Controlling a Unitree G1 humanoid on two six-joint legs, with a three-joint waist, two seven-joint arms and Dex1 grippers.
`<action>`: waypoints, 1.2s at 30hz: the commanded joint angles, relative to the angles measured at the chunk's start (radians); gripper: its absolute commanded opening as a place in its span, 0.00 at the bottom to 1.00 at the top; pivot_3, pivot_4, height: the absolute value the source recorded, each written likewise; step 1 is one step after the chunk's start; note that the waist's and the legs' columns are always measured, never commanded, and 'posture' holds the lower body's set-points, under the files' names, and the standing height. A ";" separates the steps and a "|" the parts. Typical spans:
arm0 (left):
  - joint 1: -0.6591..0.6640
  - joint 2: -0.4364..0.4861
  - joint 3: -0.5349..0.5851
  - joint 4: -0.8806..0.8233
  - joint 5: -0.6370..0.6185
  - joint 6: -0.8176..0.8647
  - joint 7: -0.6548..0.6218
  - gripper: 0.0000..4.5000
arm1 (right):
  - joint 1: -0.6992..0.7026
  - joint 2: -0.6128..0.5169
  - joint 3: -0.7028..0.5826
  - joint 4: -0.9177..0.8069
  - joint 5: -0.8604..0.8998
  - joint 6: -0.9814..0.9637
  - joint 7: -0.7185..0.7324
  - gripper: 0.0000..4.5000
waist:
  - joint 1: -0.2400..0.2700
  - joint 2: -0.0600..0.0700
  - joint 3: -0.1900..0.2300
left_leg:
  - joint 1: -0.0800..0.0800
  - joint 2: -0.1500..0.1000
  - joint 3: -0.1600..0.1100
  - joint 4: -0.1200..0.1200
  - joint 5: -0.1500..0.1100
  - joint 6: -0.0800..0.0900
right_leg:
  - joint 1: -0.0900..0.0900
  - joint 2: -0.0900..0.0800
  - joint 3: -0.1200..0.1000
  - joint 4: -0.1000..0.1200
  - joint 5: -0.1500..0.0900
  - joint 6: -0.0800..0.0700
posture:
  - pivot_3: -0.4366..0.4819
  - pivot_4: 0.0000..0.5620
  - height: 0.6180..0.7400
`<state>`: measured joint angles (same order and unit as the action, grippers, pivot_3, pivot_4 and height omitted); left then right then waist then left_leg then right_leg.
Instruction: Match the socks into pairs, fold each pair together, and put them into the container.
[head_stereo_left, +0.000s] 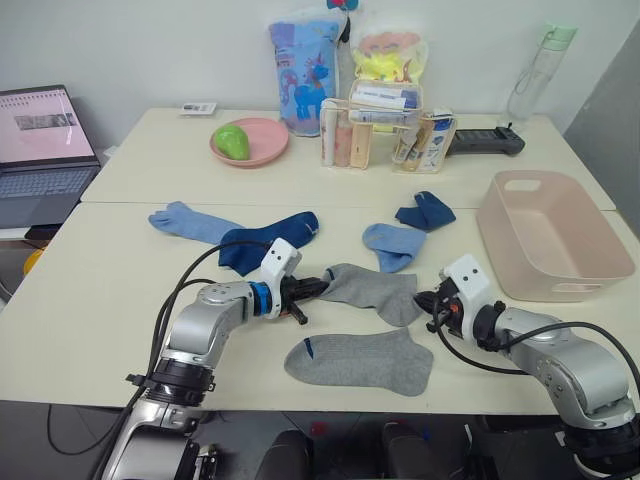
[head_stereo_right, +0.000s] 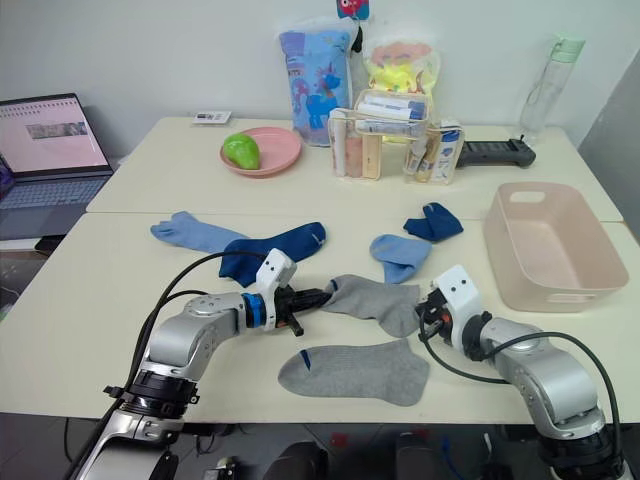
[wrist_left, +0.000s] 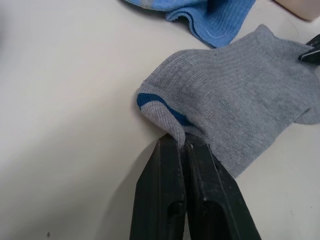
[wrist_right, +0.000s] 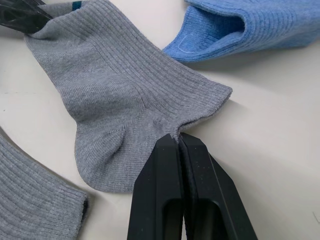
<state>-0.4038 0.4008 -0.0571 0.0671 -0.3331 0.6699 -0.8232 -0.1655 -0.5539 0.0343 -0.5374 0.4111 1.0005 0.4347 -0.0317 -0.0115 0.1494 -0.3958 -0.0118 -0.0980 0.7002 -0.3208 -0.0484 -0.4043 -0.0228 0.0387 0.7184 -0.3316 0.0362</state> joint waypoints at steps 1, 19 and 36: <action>0.017 0.015 0.112 -0.145 -0.102 0.043 0.019 0.01 | -0.020 0.040 -0.076 -0.096 0.071 -0.034 0.012 0.00 | -0.003 0.000 0.000 | 0.000 0.000 0.000 0.000 0.000 0.000 | 0.000 0.000 0.000 0.000 0.000 0.000 | 0.48 0.27 0.69; 0.507 0.130 0.349 -0.814 -0.532 0.393 0.206 0.01 | 0.162 -0.136 -0.362 -0.395 0.535 0.231 0.035 0.00 | 0.000 -0.001 0.001 | 0.002 0.002 0.001 -0.002 -0.002 0.004 | 0.002 0.001 0.001 -0.002 0.000 0.000 | 0.48 0.27 0.69; 0.679 0.143 0.106 -0.714 -0.271 0.097 0.212 0.01 | 0.282 -0.229 -0.148 -0.317 0.287 0.088 -0.020 0.00 | 0.004 -0.001 0.002 | 0.018 0.002 0.001 -0.005 -0.004 0.007 | 0.019 0.001 0.001 -0.009 0.000 0.000 | 0.48 0.27 0.69</action>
<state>0.2642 0.5406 0.0531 -0.6190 -0.6110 0.7897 -0.6138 0.1179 -0.7691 -0.1140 -0.8382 0.7153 1.1120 0.4136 -0.0279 -0.0123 0.1513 -0.3775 -0.0094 -0.0966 0.6949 -0.3252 -0.0417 -0.3851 -0.0214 0.0396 0.7097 -0.3320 0.0359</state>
